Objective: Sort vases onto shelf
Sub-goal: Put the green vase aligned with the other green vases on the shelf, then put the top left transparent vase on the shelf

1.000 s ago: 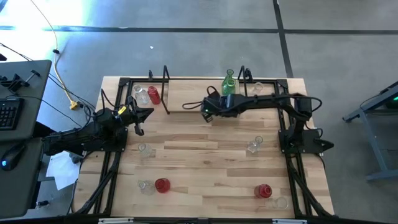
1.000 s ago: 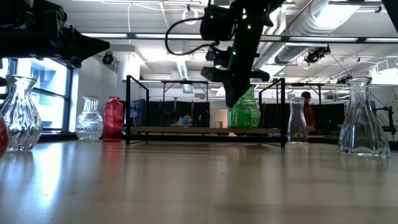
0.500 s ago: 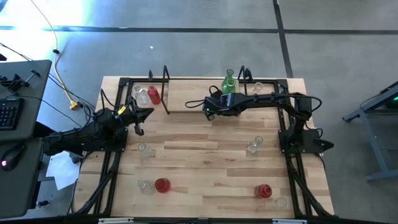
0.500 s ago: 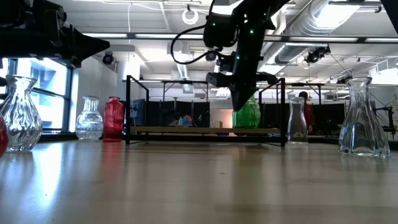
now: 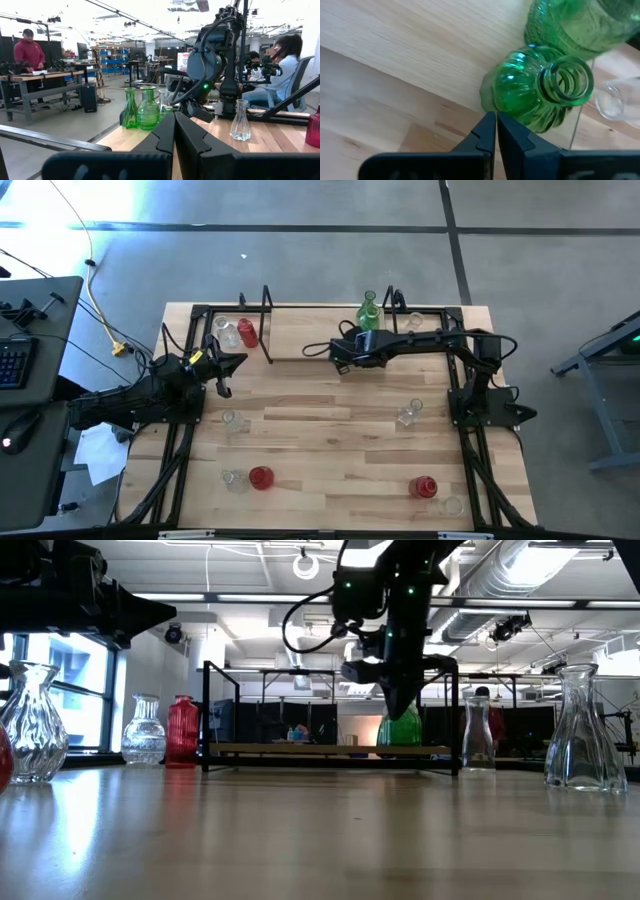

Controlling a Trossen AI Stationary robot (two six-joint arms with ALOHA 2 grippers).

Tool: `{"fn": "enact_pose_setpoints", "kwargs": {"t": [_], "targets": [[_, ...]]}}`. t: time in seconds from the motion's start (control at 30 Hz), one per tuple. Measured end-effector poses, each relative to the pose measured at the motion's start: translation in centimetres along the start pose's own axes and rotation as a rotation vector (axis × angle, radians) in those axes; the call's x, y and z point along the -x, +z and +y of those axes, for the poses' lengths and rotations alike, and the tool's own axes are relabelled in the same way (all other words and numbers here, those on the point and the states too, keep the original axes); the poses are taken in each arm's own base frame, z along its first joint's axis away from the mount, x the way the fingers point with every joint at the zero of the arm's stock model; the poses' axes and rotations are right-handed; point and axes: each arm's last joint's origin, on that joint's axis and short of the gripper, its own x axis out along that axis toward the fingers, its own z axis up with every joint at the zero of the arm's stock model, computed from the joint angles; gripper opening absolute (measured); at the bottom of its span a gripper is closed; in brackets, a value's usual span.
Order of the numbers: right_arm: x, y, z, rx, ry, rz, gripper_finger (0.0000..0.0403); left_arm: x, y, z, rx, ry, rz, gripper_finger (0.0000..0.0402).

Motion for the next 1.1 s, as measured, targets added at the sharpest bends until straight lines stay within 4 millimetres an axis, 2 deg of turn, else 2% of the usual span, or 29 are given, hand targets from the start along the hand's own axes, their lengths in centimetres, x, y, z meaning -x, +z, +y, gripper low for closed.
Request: {"fn": "enact_pose_setpoints", "kwargs": {"t": [0.43, 0.57, 0.7, 0.97, 1.03, 1.1], "targets": [[0.1, -0.1, -0.2, 0.006, -0.016, 0.009, 0.0012, 0.0, 0.0, 0.0, 0.0, 0.0, 0.0, 0.0003], [0.6, 0.0, -0.4, 0.019, -0.002, -0.003, 0.0012, 0.0, 0.0, 0.0, 0.0, 0.0, 0.0, 0.0003], [2.6, -0.1, -0.6, 0.076, 0.04, -0.049, 0.0012, 0.0, 0.0, 0.0, 0.0, 0.0, 0.0, 0.0003], [9.5, -0.8, -2.7, 0.339, 0.176, -0.218, 0.0002, 0.0, 0.0, -0.1, 0.011, -0.03, 0.0, 0.0003], [10.2, -1.1, -3.5, 0.348, 0.22, -0.283, 0.0001, 0.0, 0.0, -0.1, 0.023, -0.03, -0.001, 0.0003], [10.2, -1.8, -4.4, 0.338, 0.284, -0.338, 0.0, 0.0, 0.0, -0.1, 0.027, -0.03, 0.0, 0.0003]]}}
